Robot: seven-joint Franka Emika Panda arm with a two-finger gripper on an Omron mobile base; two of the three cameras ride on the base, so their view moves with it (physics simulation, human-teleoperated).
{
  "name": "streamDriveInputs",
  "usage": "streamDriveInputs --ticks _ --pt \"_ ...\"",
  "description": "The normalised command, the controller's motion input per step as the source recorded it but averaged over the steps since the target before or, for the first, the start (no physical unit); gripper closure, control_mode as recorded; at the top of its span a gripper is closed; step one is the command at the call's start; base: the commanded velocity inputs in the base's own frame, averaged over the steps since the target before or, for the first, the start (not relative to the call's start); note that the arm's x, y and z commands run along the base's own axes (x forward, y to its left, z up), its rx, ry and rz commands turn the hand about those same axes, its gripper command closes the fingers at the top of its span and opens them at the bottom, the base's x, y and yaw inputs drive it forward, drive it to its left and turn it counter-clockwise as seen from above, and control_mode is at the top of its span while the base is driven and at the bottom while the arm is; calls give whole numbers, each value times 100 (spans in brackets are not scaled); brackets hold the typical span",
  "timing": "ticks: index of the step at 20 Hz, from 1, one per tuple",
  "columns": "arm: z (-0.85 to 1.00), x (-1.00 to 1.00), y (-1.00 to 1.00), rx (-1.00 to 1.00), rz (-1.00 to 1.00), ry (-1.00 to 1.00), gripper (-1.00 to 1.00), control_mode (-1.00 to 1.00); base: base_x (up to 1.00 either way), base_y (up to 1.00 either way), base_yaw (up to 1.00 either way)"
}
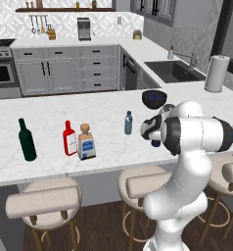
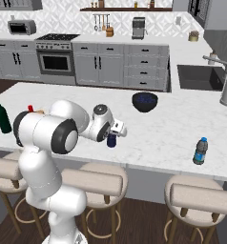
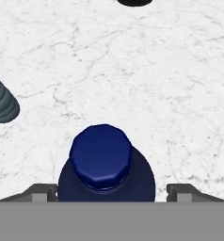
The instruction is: Move the plastic bottles in the middle to the plastics group, and the glass bottles in the middle to the glass group.
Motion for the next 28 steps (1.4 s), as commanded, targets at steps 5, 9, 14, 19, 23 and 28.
streamDriveInputs --ticks 5,9,14,19,23,28 --pt "0 0 -8 0 1 -9 100 -100 0 0 0" --pt "3 -4 -20 -1 1 -9 100 -100 0 0 0" --pt "24 -13 -51 -1 -14 -5 100 -100 0 0 0" --pt "26 -7 -64 -6 -23 3 100 -100 0 0 0" --pt "30 0 -66 -11 -28 9 100 -100 0 0 0" --pt "37 9 -68 -6 -26 14 100 -100 0 0 0"
